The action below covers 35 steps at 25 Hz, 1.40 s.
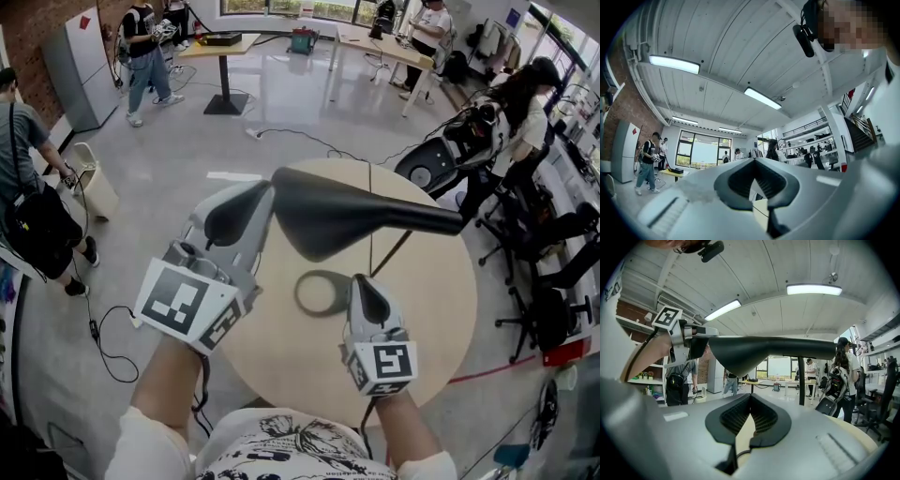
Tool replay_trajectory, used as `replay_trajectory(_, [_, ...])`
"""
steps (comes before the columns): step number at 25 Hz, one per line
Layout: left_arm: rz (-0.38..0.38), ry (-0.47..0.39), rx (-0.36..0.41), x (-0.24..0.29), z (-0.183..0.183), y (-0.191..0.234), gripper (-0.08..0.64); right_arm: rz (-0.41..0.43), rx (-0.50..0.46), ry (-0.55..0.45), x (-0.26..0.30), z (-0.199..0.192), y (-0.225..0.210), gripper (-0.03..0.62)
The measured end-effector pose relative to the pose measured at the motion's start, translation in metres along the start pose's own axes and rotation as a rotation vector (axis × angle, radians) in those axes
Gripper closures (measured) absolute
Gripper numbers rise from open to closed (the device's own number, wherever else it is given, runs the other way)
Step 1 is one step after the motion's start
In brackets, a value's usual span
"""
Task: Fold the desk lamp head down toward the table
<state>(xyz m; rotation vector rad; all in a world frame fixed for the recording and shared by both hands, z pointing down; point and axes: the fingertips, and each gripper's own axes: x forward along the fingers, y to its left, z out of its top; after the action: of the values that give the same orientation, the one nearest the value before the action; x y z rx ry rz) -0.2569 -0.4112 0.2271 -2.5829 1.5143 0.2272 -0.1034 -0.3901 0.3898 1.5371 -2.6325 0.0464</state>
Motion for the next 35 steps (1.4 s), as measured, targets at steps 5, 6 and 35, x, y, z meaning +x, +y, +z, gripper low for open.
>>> replay_trajectory(5, [0.007,0.014,-0.002,-0.003,-0.02,0.007,0.555,-0.023,0.042,0.042,0.002,-0.016,-0.001,0.583])
replay_trajectory(6, [0.006,0.019,0.0,-0.003,-0.022,0.006,0.555,-0.031,0.045,0.051,0.001,-0.018,-0.003,0.583])
replay_trajectory(35, [-0.073,0.301,-0.172,-0.007,-0.168,-0.039,0.555,-0.121,0.133,0.162,-0.025,-0.072,-0.021,0.583])
